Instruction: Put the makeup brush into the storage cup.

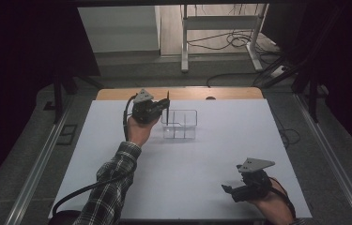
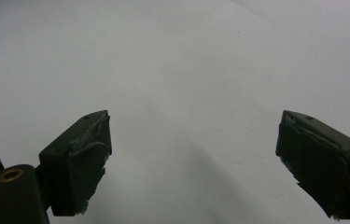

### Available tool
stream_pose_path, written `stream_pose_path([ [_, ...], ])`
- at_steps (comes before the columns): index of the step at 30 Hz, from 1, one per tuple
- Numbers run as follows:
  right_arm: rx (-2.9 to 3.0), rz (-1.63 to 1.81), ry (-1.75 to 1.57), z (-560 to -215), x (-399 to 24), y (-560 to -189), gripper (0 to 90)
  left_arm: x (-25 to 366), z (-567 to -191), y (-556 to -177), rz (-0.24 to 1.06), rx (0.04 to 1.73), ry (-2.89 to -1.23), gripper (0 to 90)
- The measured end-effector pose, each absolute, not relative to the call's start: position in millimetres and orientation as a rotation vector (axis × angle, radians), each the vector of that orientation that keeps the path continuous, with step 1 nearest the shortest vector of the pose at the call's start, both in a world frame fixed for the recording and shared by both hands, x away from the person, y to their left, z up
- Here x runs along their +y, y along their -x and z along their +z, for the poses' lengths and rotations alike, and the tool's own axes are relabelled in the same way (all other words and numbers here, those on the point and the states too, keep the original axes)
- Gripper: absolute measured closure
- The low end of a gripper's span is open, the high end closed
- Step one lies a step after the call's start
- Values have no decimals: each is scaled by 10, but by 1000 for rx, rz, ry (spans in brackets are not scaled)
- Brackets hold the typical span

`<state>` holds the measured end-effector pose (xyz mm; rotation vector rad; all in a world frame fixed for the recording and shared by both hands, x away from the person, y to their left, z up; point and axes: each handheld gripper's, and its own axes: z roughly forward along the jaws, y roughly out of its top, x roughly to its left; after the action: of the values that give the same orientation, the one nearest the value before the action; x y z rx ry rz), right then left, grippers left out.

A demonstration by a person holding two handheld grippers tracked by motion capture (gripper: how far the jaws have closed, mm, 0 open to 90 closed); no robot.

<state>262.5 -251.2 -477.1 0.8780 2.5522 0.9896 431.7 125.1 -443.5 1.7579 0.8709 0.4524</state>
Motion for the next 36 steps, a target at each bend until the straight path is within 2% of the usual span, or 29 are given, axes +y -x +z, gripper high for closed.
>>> stream_pose_path([
  [29, 2561, 978, -869, -4781, -2510, -2626, 108, 1216, -4591, -4335, 423, 911, -1798, 816],
  [30, 2561, 978, -869, -4781, -2510, -2626, 108, 1216, -4591, -4335, 423, 911, -1798, 786],
  [34, 2563, 975, -867, -4783, -2508, -2626, 108, 1220, -4564, -4352, 399, 914, -1787, 535],
  [35, 2564, 974, -867, -4783, -2508, -2626, 108, 1219, -4556, -4353, 401, 912, -1784, 535],
  [36, 2564, 974, -866, -4783, -2508, -2626, 108, 1216, -4546, -4355, 400, 912, -1786, 476],
])
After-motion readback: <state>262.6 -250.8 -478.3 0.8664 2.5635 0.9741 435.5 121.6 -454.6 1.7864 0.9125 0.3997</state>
